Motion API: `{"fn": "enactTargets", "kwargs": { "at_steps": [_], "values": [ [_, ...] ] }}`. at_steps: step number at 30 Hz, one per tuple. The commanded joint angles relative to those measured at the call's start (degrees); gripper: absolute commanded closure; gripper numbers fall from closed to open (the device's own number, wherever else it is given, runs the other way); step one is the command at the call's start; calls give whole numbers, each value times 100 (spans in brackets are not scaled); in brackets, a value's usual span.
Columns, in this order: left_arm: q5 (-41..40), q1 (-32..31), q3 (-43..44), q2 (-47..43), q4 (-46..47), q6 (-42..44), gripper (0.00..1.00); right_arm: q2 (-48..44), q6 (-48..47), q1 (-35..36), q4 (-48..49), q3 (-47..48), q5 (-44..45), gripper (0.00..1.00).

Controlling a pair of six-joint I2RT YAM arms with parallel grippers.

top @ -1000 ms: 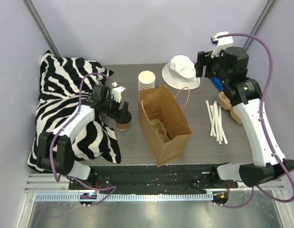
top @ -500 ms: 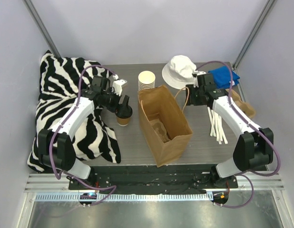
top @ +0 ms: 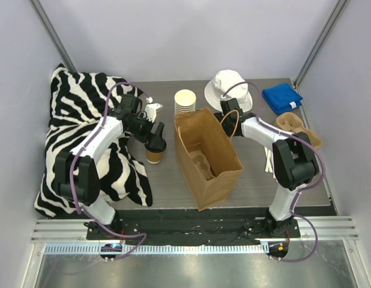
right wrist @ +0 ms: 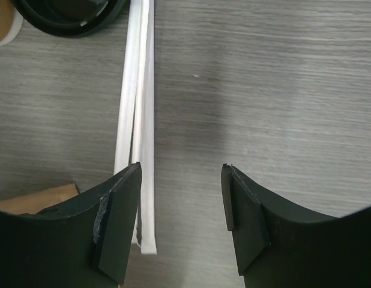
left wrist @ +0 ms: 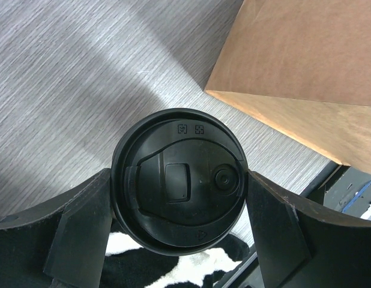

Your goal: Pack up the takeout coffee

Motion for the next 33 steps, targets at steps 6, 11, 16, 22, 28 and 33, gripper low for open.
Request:
{"fn": "enactTargets", "kwargs": {
  "at_steps": [6, 11, 16, 22, 28, 33],
  "values": [
    [74, 123, 300, 171, -121, 76, 39, 711, 516, 140, 614, 767, 244, 39],
    [-5, 150, 309, 259, -165, 129, 40, 967, 709, 158, 596, 970, 138, 37],
    [-31, 158, 309, 338, -130, 138, 41, 1204, 658, 228, 640, 962, 279, 37],
    [-40, 158, 309, 417, -130, 76, 40, 1380, 543, 324, 675, 944, 498, 38],
    [-58, 167, 291, 382, -122, 76, 41, 1416, 376, 395, 605, 891, 771, 44],
    [-58, 167, 300, 408, -156, 93, 41, 1301, 218, 386, 456, 751, 903, 51]
  ]
}}
